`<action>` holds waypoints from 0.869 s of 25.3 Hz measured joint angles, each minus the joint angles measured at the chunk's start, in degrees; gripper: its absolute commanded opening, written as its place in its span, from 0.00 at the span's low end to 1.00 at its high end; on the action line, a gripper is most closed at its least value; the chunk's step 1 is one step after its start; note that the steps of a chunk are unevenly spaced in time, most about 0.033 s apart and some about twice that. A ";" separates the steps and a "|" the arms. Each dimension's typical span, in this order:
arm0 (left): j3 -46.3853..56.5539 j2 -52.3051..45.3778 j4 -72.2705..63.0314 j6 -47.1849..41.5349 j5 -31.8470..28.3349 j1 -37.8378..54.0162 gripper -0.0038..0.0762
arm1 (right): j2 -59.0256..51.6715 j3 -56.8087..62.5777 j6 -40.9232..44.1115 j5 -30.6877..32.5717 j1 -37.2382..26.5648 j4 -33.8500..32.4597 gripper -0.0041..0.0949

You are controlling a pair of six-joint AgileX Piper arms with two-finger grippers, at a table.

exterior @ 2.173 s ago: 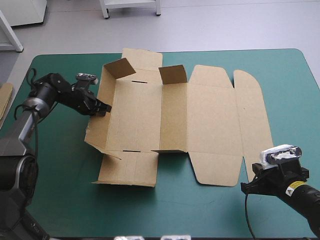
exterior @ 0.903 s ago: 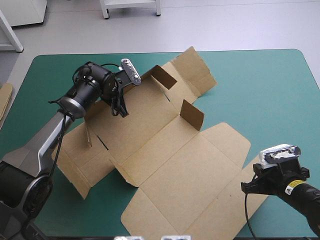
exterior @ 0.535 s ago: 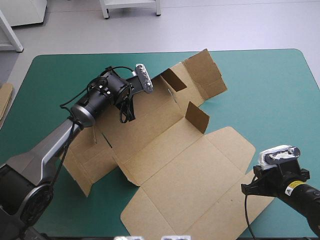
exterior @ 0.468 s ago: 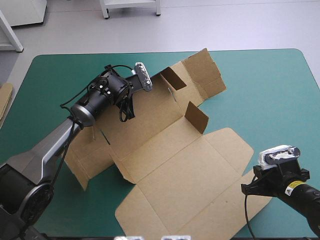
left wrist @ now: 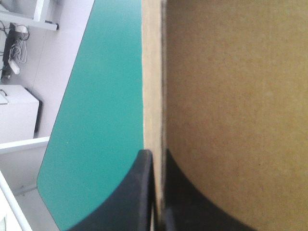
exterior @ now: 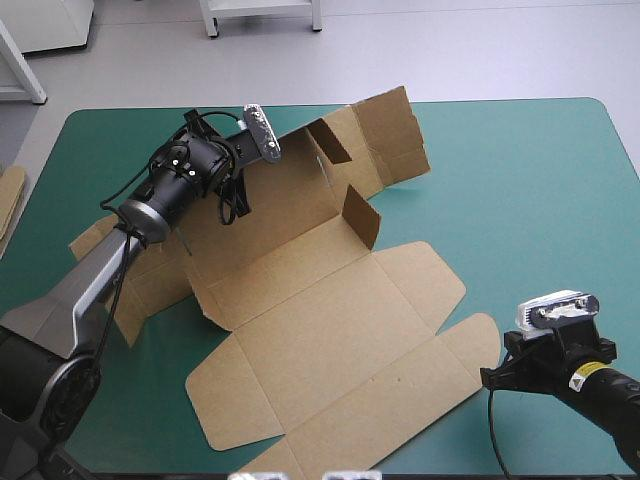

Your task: Fold the box

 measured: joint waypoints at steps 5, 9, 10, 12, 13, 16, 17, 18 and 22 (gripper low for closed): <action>5.68 -2.10 0.07 0.76 -1.82 -3.83 0.04 | 0.06 0.00 0.00 0.31 0.00 0.14 0.02; 12.85 -5.94 6.13 -2.89 -4.25 -8.31 0.04 | 0.06 0.00 0.00 0.49 0.00 0.16 0.02; 14.30 -7.07 8.35 -4.80 -4.86 -9.29 0.04 | 0.06 0.00 0.00 0.51 0.00 0.16 0.02; 16.27 -8.74 11.72 -7.76 -5.60 -10.93 0.04 | 0.06 0.00 0.00 0.56 0.00 0.21 0.02; 17.03 -9.46 13.14 -8.95 -5.86 -11.65 0.04 | 0.06 0.00 0.00 0.58 0.00 0.33 0.02; 18.32 -10.78 17.65 -11.96 -6.49 -12.65 0.04 | 0.06 0.00 0.00 0.58 0.00 1.43 0.02; 18.49 -10.84 19.01 -13.06 -6.57 -12.65 0.04 | 0.06 0.00 0.00 0.58 0.00 1.54 0.02; 18.66 -10.83 22.98 -15.50 -6.94 -12.65 0.04 | 0.06 0.00 0.00 0.47 0.00 1.65 0.02; 18.72 -12.14 29.96 -18.15 -9.72 -12.65 0.04 | 0.13 0.00 0.00 -0.22 0.00 1.72 0.02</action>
